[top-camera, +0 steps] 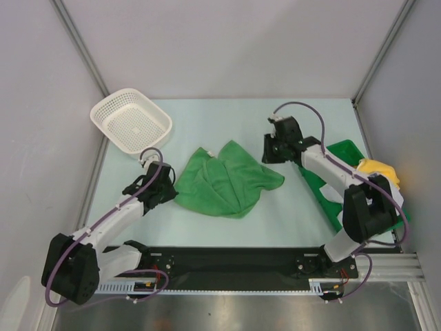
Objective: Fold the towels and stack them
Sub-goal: Flatten out the crumpled towel
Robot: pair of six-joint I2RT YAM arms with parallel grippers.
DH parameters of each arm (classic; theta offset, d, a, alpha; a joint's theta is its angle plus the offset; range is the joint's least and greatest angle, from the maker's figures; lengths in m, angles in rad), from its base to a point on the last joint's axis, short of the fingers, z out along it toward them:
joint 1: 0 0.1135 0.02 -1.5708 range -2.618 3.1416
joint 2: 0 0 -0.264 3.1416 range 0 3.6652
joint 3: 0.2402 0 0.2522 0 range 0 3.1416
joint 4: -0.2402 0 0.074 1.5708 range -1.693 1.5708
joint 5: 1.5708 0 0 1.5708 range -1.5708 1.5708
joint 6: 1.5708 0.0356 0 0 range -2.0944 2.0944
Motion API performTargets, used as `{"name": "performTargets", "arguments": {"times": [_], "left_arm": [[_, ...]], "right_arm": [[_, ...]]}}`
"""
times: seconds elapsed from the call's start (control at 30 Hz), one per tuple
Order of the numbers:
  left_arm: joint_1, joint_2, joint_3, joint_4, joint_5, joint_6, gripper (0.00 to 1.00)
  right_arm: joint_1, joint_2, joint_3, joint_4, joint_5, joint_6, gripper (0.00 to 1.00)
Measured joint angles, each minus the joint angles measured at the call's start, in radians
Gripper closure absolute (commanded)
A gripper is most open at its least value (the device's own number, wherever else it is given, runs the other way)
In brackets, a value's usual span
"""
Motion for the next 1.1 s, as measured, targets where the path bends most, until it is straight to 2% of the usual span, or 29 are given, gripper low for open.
{"name": "performTargets", "arguments": {"times": [0.23,0.37,0.5,0.77,1.1], "left_arm": [[0.000,0.033,-0.008,0.005,0.009,-0.008,1.00],[0.000,0.033,-0.029,0.034,0.023,-0.008,1.00],[0.000,0.032,-0.068,0.091,0.057,-0.016,1.00],[0.000,0.065,-0.078,0.146,0.114,-0.018,1.00],[0.000,0.065,-0.078,0.170,0.115,-0.017,1.00]], "right_arm": [[0.093,0.353,0.454,0.108,-0.258,-0.125,0.59],[0.130,0.581,0.703,0.127,-0.383,-0.166,0.59],[0.137,0.786,0.886,0.133,-0.491,-0.173,0.57],[0.153,0.956,0.936,0.148,-0.643,-0.180,0.55],[0.187,0.975,0.933,0.262,-0.691,-0.154,0.57]]}}
